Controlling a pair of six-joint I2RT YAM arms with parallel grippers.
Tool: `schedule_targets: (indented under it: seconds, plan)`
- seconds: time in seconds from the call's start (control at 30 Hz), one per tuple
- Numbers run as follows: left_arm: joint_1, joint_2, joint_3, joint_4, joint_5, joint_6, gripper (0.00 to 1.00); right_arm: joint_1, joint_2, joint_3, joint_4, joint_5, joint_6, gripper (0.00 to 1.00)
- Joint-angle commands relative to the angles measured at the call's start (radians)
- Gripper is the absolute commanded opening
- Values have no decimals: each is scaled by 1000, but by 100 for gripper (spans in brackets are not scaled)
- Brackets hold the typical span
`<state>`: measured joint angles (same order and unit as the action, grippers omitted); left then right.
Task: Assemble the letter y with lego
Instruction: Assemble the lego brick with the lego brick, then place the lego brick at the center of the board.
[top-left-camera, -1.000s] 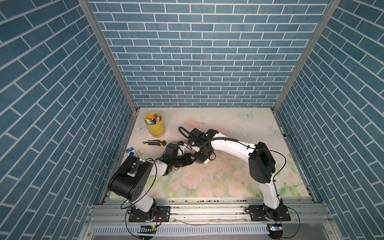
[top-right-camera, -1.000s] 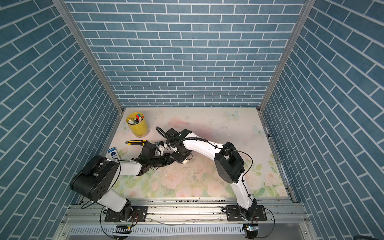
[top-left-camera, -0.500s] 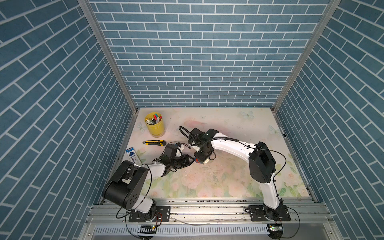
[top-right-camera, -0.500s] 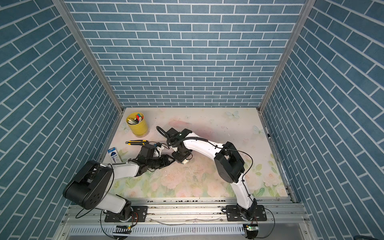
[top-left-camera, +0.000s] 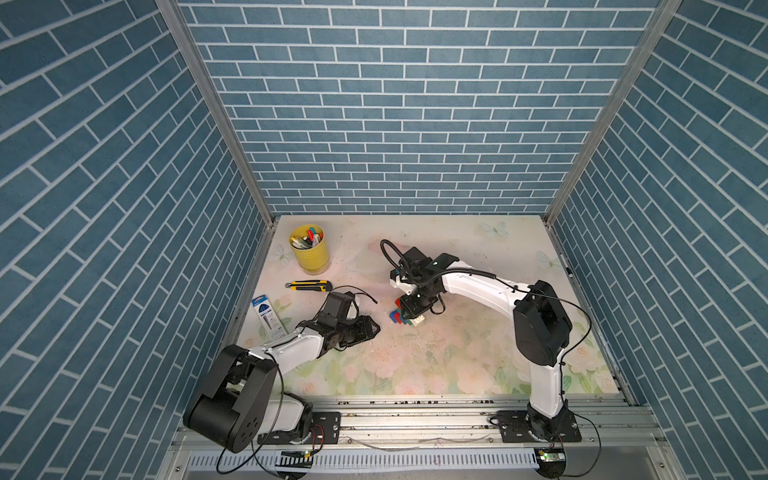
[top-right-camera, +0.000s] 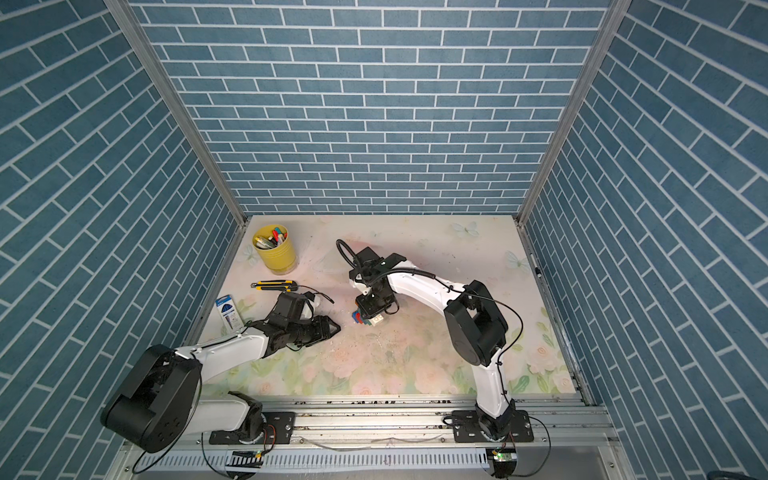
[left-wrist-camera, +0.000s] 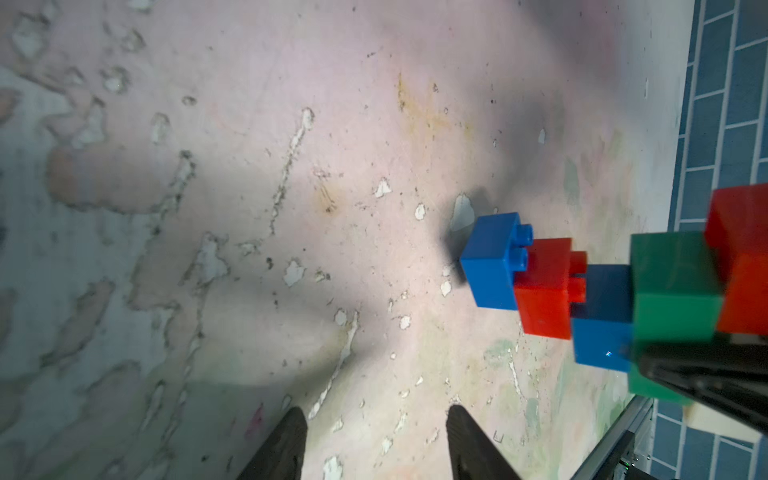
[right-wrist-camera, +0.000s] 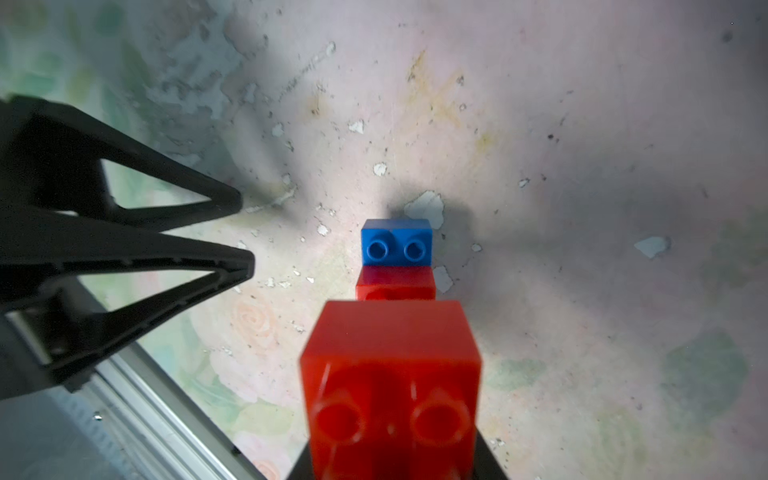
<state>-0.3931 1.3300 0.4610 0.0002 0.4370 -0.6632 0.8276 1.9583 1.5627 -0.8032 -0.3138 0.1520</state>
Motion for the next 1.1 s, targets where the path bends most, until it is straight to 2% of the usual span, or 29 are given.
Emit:
schedule_targets:
  seconds: [0.0,0.27,0.53,0.9,1.07]
  plan:
    - [6,3,-5,-92,-37,9,57,-39,-71,-47,104,-189,17,27]
    - [6,14,7,-104,-41,7,57,-124,-44,-150,269,-473,31,29]
    - [6,31,7,-101,-39,2,57,-175,43,-164,353,-642,38,30]
    - [5,45,5,-98,-40,1,57,-206,141,-146,357,-703,32,32]
    - [6,47,3,-99,-42,1,57,-224,172,-136,357,-717,30,37]
